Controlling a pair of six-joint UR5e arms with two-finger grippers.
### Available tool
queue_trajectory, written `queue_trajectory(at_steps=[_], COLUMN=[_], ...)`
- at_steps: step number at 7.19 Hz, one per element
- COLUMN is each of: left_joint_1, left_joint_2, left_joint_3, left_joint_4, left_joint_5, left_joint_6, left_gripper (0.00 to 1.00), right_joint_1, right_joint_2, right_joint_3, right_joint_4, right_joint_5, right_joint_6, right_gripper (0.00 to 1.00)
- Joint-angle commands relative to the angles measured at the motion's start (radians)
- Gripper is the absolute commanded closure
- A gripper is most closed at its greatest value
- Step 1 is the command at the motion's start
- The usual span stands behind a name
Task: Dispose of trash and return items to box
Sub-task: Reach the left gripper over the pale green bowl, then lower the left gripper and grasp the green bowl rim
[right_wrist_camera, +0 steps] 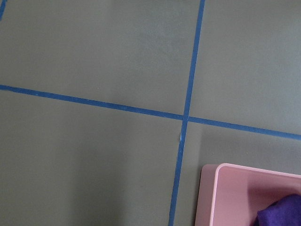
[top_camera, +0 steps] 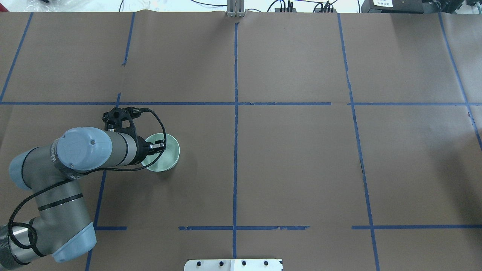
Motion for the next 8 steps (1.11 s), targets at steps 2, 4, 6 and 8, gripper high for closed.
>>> queue_trajectory(at_steps=[2, 4, 6, 8], left_joint_1=[-0.011, -0.015, -0.02, -0.017], left_joint_2=[-0.003, 0.038, 0.056, 0.054], left_joint_3=[-0.044, -0.062, -0.052, -0.033], left_joint_4=[0.03, 0.044, 0.04, 0.038], left_joint_5=[-0.002, -0.005, -0.003, -0.002], left_joint_6=[0.054, 0.16, 0.197, 0.195], left_gripper=[0.62, 0.6, 0.59, 0.57], right_joint_1=[0.0, 0.001, 0.0, 0.0], right_joint_2=[0.0, 0.0, 0.0, 0.0], right_joint_3=[0.001, 0.0, -0.002, -0.002], right_joint_4=[0.0, -0.002, -0.002, 0.0], right_joint_5=[0.0, 0.0, 0.0, 0.0], right_joint_6=[-0.001, -0.001, -0.001, -0.004], right_gripper=[0.0, 0.0, 0.0, 0.0])
